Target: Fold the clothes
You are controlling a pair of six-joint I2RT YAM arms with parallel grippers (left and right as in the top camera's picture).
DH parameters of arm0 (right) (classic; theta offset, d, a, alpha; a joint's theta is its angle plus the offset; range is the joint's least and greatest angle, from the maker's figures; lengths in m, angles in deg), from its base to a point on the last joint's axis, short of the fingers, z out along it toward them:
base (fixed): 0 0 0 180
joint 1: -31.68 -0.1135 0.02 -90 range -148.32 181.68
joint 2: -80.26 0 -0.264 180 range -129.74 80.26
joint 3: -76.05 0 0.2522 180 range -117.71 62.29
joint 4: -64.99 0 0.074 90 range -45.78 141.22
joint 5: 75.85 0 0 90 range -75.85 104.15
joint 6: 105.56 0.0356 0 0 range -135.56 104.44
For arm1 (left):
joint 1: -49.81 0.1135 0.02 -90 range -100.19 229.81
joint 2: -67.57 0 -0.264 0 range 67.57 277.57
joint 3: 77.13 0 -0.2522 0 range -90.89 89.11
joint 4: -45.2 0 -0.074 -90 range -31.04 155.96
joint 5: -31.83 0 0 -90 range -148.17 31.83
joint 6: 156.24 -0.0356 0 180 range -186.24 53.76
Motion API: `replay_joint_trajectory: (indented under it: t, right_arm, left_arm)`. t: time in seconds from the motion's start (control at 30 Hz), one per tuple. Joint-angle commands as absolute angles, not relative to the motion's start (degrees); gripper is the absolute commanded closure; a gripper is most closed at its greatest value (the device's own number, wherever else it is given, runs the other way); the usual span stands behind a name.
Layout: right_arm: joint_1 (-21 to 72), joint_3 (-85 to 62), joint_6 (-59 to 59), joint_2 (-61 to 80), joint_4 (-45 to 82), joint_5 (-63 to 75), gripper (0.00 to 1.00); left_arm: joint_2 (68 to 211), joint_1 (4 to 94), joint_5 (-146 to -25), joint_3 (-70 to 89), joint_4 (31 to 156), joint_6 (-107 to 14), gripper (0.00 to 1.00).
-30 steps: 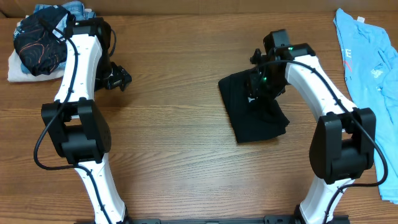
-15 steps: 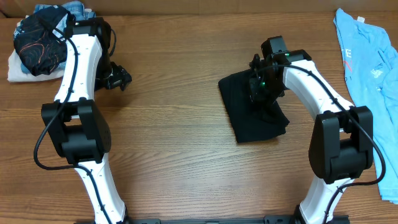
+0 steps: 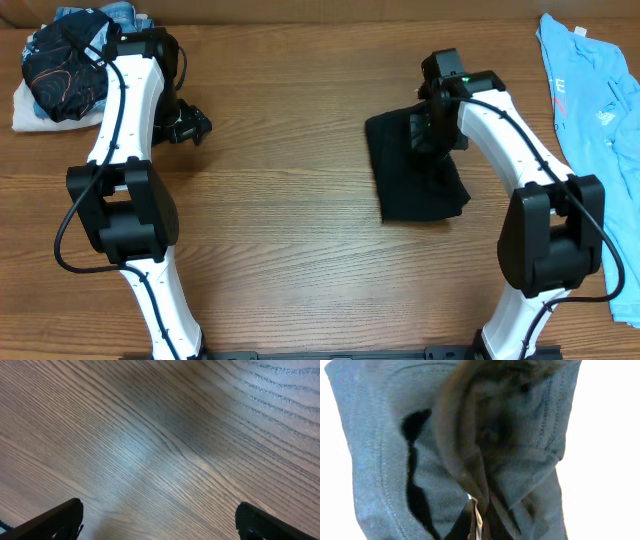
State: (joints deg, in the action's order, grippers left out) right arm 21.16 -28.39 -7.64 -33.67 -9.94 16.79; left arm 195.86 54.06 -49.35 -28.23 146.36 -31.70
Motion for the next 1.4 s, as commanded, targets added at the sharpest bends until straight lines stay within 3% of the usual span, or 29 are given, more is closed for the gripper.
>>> replay_joint_trajectory:
  t: [0.0, 0.37, 0.93, 1.23, 1.3, 1.33, 1.37]
  right_arm:
    - [22.21, -30.11, -2.78, -30.94, -10.34, 22.08, 0.96]
    - [23.28, -31.12, -0.23, -26.3, -14.27, 22.32, 0.96]
    - [35.1, -22.42, 3.14, -26.26, -16.65, 21.42, 0.91]
    - [41.6, -14.99, 15.84, -26.24, -15.89, 21.86, 0.94]
    - [42.93, -15.43, 17.35, -26.24, -17.0, 21.84, 0.84]
    - [43.52, -15.54, 17.3, -26.24, -17.61, 21.86, 0.69]
    - [44.04, -15.86, 17.28, -26.24, -18.55, 21.92, 0.62]
  left_arm:
    - [195.71, 54.39, -48.94, -27.92, 146.31, -32.0, 0.0]
    - [195.71, 54.39, -48.96, -27.92, 146.2, -32.0, 0.0]
    - [195.71, 54.39, -48.98, -27.92, 146.53, -31.98, 0.0]
    - [195.71, 54.39, -49.0, -27.92, 146.57, -31.98, 0.0]
    - [195.71, 54.39, -49.0, -27.92, 146.55, -31.98, 0.0]
    - [195.71, 54.39, -48.98, -27.92, 146.55, -31.98, 0.0]
    - [195.71, 54.39, -49.0, -27.92, 146.55, -31.98, 0.0]
